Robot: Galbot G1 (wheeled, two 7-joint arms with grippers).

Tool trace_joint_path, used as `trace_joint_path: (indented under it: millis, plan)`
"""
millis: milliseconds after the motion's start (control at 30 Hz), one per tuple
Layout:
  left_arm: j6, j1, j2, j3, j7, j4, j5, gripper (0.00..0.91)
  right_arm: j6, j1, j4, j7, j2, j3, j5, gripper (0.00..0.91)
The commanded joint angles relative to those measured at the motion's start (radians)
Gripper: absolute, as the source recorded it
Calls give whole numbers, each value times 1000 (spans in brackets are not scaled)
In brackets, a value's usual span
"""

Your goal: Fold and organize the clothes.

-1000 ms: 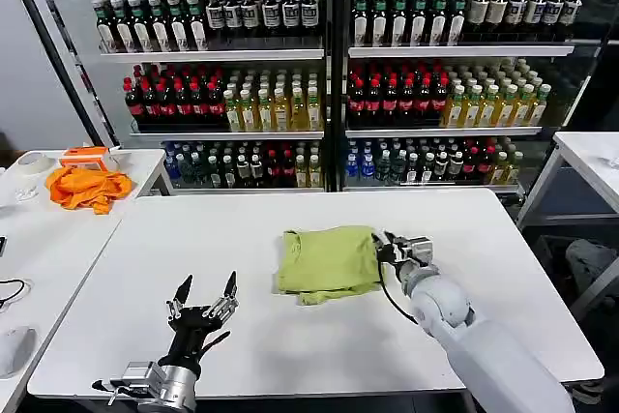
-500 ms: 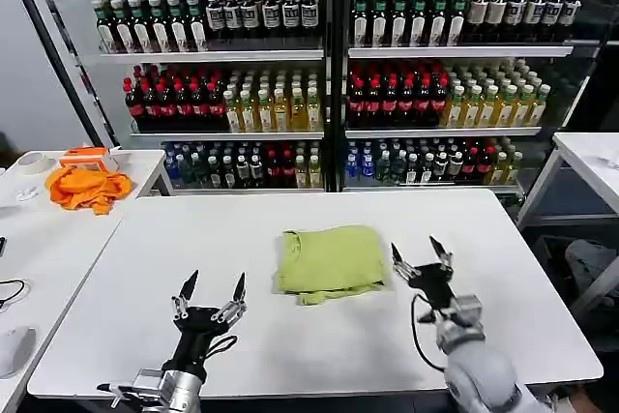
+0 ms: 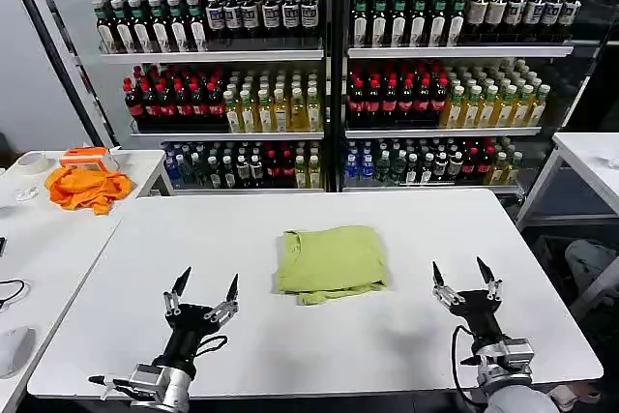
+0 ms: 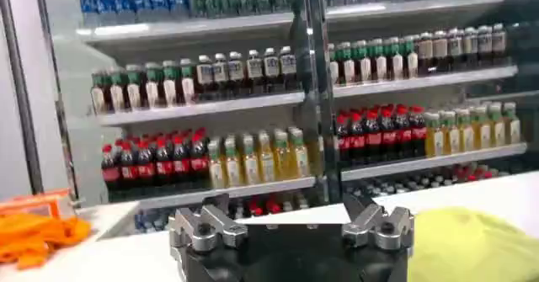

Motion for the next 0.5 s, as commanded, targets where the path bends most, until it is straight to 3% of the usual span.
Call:
trace_joint_path:
  millis: [33,267,500]
  plan:
    - [-14,4,100,-157,-27,9,-20,907,44,-83,22,-10,-4,88,-22,907]
    - [7,-10,130,-186,-27,4,-97,907,41,-84,36,-11,-3,87,-22,907]
    - [24,32,23,-43,22,-49,-68,907,53,-95,54,-38,-3,84,-29,907]
